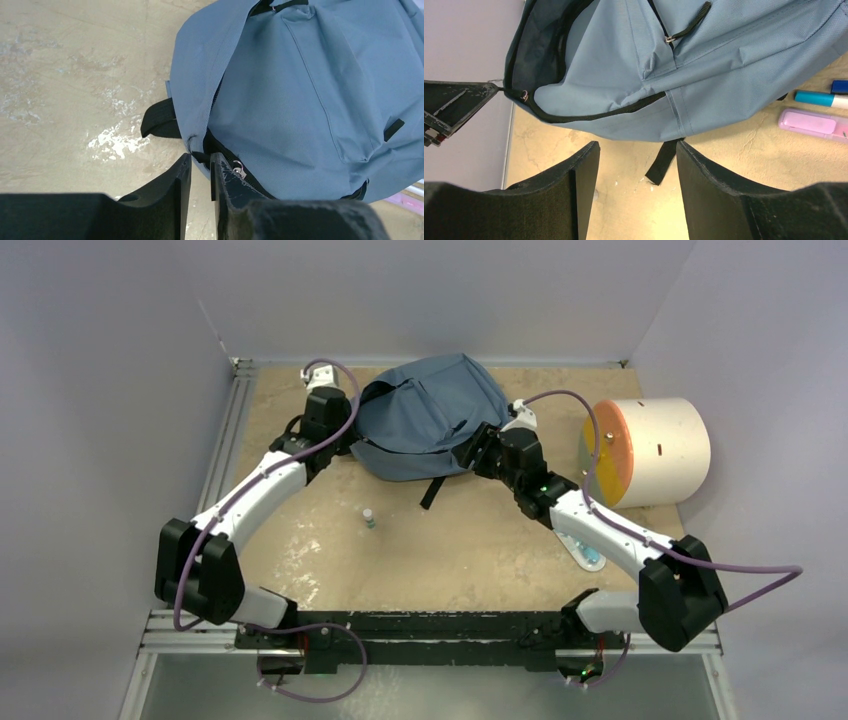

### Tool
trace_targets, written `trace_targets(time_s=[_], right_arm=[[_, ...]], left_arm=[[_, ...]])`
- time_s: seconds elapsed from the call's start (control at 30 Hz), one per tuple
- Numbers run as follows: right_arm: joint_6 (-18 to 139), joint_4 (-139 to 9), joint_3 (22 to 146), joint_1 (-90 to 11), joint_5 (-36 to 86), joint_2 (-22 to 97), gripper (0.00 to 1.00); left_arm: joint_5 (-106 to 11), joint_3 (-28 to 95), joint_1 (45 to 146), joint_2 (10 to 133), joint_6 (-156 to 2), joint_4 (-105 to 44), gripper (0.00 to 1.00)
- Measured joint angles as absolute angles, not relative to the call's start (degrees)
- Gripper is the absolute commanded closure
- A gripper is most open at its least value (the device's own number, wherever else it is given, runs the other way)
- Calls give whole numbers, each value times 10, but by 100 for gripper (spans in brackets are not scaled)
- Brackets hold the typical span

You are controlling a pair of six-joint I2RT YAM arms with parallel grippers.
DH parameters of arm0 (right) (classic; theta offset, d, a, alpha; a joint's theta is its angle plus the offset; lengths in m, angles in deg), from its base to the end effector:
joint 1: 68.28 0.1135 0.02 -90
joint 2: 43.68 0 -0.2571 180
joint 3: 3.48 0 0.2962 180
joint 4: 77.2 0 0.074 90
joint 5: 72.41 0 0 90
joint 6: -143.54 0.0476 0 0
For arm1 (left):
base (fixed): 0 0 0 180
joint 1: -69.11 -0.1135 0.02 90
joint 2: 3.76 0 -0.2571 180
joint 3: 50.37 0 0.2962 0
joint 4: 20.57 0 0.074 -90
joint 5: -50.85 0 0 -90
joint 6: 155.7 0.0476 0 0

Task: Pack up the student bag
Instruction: Zip the student bag at the center of the board.

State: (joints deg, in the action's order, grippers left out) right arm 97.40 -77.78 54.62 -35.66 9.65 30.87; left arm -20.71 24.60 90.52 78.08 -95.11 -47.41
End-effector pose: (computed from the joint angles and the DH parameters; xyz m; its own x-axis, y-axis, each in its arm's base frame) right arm 0.3001 0.1843 0.2443 -0.4585 0.5214 -0.7197 -0.1447 0.7553 0.6393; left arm 0.3562 -0.1235 0.2664 -0.4999 -0.3044 -0.8109 -0.1655 0.9525 -0.2556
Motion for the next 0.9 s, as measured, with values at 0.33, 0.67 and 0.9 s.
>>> trace_targets(time_s=[0.33, 0.67, 0.9], right_arm=[[973, -778, 546, -357, 97, 309, 39], [861, -841, 558, -284, 131, 325, 34], [651, -973, 592, -222, 152, 420, 27]], left_arm=[[-203, 250, 905, 787, -944, -465, 100], [-224, 251, 905, 787, -907, -445, 100], [-251, 265, 905, 787, -877, -430, 100]])
